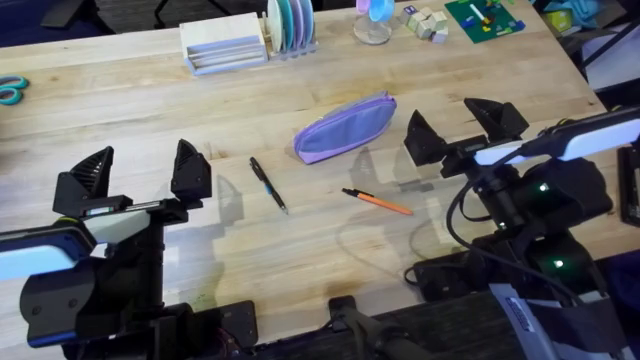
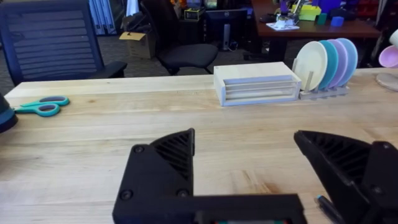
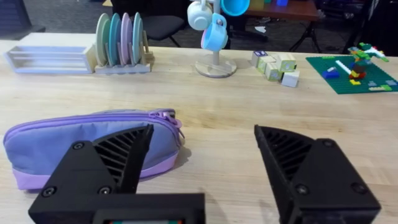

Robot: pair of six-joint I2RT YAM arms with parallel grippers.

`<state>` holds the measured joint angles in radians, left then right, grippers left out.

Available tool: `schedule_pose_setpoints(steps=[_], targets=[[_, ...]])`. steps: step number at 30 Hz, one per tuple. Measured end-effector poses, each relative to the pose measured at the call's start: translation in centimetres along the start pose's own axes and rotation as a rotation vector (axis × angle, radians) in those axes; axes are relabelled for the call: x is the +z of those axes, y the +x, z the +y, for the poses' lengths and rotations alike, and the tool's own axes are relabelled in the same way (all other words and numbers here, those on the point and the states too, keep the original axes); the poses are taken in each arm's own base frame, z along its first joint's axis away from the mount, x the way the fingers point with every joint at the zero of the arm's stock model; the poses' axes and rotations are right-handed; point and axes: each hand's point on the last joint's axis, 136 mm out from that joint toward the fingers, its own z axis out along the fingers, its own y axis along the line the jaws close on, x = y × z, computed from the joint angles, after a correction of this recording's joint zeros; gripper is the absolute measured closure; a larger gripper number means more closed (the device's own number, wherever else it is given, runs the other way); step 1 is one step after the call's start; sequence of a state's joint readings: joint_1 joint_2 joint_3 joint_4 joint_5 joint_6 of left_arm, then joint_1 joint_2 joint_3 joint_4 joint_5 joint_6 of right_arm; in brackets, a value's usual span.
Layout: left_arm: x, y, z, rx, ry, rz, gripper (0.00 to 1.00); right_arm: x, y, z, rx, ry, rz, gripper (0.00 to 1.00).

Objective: Unzip the bag, pick up the pens from the table one at a time and place them inside, then zip the bag closed.

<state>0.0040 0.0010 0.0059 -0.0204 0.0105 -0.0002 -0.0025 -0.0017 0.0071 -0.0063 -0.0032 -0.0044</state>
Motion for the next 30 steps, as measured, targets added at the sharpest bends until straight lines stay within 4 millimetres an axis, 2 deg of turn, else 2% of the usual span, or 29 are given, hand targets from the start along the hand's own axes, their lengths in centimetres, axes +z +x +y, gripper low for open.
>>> schedule_pose_setpoints(steps=[14,20,25,28,30], targets=[[0.0,0.0,0.1,0.016,-0.008,0.001,0.007,0.0,0.1,0.0,0.000,0.000,0.004,0.003],[0.0,0.0,0.1,0.027,-0.008,0.001,0.007,0.0,-1.1,0.0,-0.002,0.000,-0.045,0.004],[-0.3,0.5,0.1,0.071,-0.006,0.054,0.007,0.0,0.0,0.0,0.000,0.001,0.005,0.003],[-0.6,-1.1,0.1,0.112,-0.004,0.065,0.007,-0.3,0.2,-0.1,0.002,0.005,0.057,0.003],[-0.9,-3.2,0.1,0.143,-0.004,0.057,0.007,-0.7,-0.3,-0.2,0.001,0.010,0.091,0.003]])
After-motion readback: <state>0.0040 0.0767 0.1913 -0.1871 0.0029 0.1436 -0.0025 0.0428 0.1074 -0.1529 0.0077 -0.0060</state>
